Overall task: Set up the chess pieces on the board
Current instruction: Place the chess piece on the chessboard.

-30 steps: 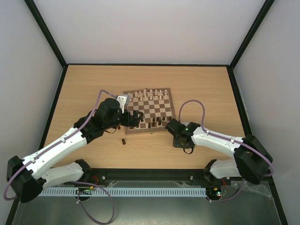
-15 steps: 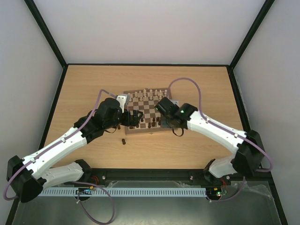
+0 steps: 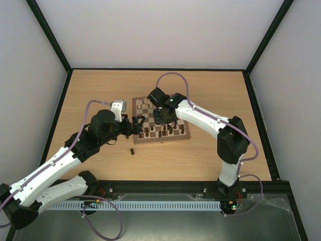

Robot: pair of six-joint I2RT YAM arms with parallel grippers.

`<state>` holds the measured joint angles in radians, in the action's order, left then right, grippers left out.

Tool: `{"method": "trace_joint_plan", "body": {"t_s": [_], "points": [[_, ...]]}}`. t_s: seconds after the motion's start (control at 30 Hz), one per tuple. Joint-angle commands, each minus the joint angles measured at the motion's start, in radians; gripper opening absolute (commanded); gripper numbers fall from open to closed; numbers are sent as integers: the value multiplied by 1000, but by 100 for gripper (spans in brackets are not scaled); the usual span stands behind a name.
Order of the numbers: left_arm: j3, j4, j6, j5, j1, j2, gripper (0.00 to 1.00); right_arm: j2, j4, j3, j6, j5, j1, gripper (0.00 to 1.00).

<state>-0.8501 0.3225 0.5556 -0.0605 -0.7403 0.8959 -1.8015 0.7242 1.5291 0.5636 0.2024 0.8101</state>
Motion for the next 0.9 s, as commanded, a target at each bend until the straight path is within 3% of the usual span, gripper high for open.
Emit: {"method": "trace_joint_plan", "body": {"t_s": [0.0,0.2,0.87], "points": [[36,8,42,-63,2,-78,100,-92,31,86,-70,-87,-3,7],[60,22,63,-104,2,-155,99,-158,38,108,-88,-82,8,7],[65,46,59,-124,2,-172,99,-264,42,132,-94,-41,16,8]]}}
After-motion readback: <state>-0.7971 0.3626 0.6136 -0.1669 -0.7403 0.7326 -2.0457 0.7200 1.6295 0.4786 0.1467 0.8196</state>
